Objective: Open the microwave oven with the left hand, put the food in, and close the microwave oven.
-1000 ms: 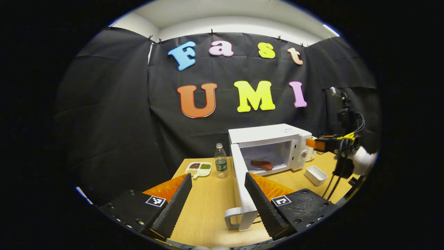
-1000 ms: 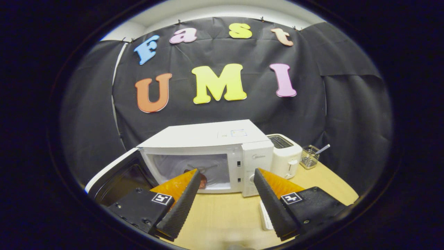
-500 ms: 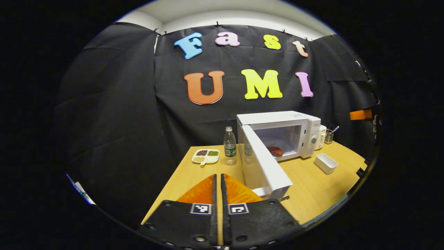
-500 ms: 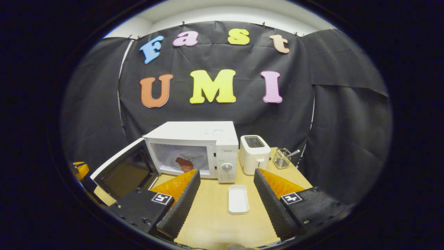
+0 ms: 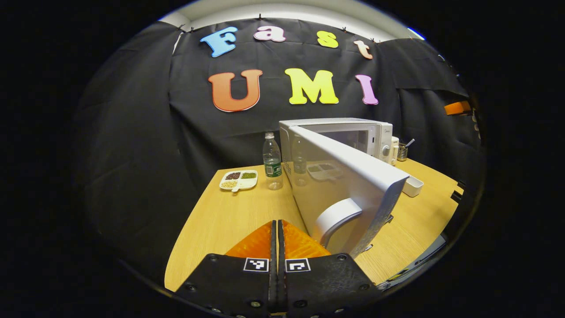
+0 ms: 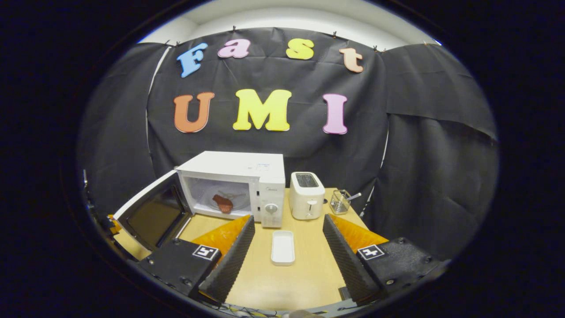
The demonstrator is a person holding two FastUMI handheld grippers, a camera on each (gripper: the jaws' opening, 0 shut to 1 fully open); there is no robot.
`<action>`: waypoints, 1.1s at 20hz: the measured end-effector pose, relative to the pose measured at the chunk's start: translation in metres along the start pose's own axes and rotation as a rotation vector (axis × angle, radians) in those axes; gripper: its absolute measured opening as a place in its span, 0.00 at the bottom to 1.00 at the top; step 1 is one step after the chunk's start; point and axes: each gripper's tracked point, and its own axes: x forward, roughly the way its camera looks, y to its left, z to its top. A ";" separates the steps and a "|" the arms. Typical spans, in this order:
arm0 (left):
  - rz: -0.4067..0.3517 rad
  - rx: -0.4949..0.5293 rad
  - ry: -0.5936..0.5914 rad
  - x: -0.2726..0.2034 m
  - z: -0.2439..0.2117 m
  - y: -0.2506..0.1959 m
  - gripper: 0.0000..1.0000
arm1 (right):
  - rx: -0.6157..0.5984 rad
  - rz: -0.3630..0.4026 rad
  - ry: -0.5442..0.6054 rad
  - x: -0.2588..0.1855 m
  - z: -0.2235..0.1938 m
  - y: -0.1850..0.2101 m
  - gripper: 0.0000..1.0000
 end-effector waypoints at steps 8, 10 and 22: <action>-0.113 0.002 -0.041 0.002 0.016 -0.069 0.00 | 0.023 -0.016 0.013 -0.005 -0.007 -0.014 0.99; -0.159 -0.016 -0.048 0.004 0.018 -0.093 0.00 | 0.028 -0.024 0.023 -0.006 -0.012 -0.019 0.99; -0.334 0.008 -0.115 0.064 0.058 -0.204 0.00 | 0.059 -0.105 0.026 -0.024 -0.014 -0.072 0.99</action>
